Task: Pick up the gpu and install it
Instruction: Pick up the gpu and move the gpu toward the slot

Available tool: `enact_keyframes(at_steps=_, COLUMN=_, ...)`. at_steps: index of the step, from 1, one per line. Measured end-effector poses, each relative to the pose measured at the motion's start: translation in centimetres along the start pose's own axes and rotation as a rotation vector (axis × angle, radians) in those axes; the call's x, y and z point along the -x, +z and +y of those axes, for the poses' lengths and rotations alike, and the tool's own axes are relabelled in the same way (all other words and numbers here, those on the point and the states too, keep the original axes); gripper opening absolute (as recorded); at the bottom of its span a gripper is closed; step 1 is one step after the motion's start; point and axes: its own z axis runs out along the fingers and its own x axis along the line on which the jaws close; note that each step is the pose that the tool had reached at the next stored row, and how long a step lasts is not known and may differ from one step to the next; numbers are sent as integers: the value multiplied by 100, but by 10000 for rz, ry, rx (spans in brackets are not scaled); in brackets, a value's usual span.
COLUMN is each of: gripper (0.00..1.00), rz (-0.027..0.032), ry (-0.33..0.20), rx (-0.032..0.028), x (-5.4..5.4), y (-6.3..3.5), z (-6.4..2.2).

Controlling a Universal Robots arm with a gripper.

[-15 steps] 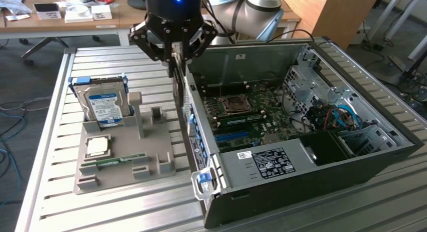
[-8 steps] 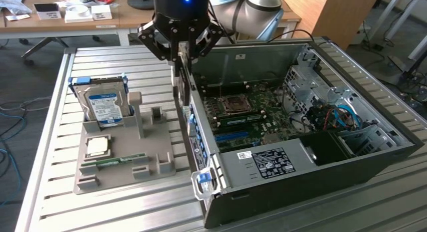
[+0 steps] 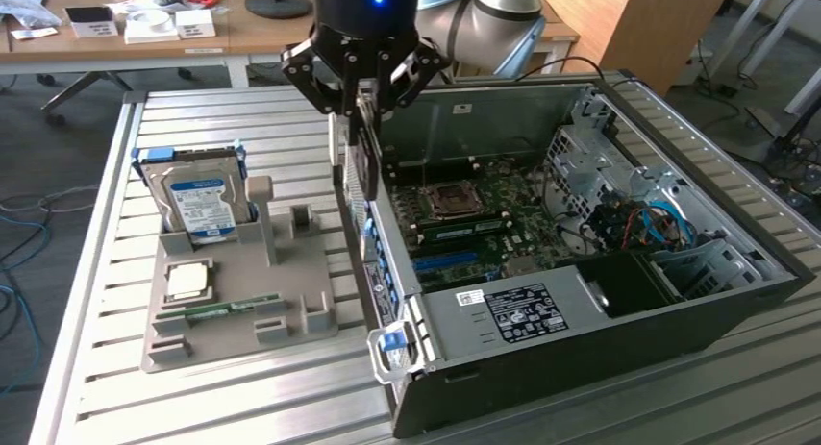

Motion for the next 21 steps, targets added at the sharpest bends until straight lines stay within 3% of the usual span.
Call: enact_keyframes(at_steps=21, gripper=27, rz=1, ry=2, rx=59, x=367, y=11, z=9)
